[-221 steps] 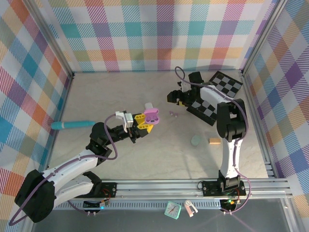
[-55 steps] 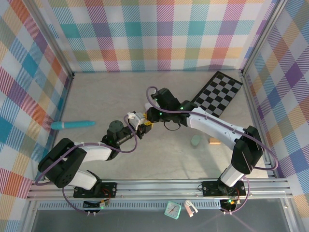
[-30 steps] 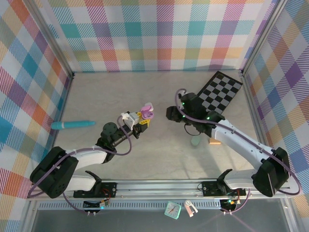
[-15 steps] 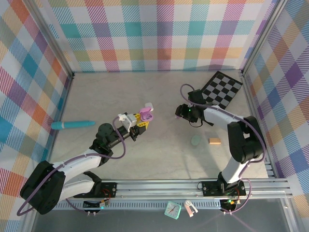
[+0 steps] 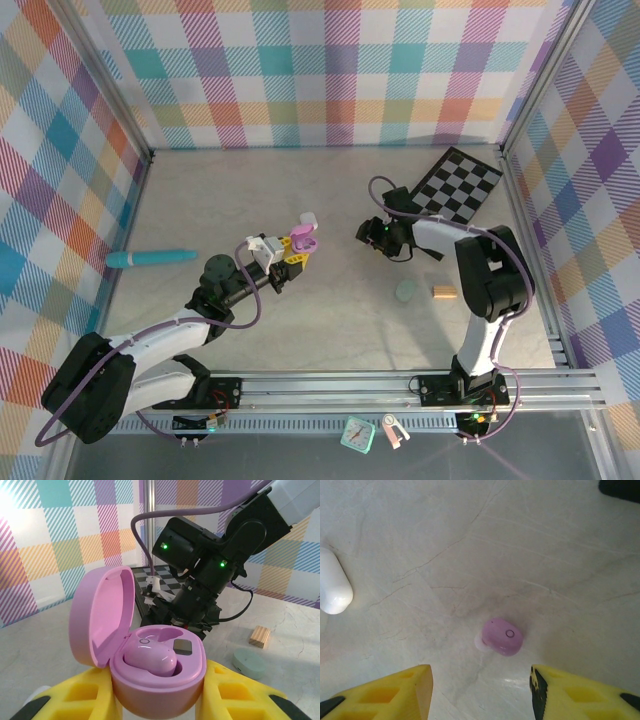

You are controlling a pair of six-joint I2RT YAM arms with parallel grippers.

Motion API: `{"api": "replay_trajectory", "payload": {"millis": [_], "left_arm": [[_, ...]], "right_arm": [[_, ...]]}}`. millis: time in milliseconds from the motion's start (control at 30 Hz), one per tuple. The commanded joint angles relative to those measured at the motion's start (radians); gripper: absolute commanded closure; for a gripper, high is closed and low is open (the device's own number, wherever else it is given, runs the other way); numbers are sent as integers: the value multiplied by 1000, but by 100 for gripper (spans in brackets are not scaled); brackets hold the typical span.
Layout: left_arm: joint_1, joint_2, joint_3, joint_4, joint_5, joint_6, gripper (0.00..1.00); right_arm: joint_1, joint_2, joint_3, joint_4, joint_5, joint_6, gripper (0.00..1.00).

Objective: Insert the wireless bluetooth earbuds into the charging case

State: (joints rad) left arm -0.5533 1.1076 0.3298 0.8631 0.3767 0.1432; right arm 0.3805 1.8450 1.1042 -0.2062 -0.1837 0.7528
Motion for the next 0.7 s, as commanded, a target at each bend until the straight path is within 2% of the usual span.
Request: {"api": "replay_trajectory", "payload": {"millis": [0, 433, 667], "left_arm": [[10, -19, 17, 4, 16, 2, 75], [10, -16, 23, -9, 13, 12, 75], [10, -25, 22, -23, 5, 19, 75]], "right_arm": [[1, 28, 44, 8, -23, 15, 46], [1, 123, 168, -45, 16, -34, 52], [1, 172, 258, -110, -2, -100, 54]]}}
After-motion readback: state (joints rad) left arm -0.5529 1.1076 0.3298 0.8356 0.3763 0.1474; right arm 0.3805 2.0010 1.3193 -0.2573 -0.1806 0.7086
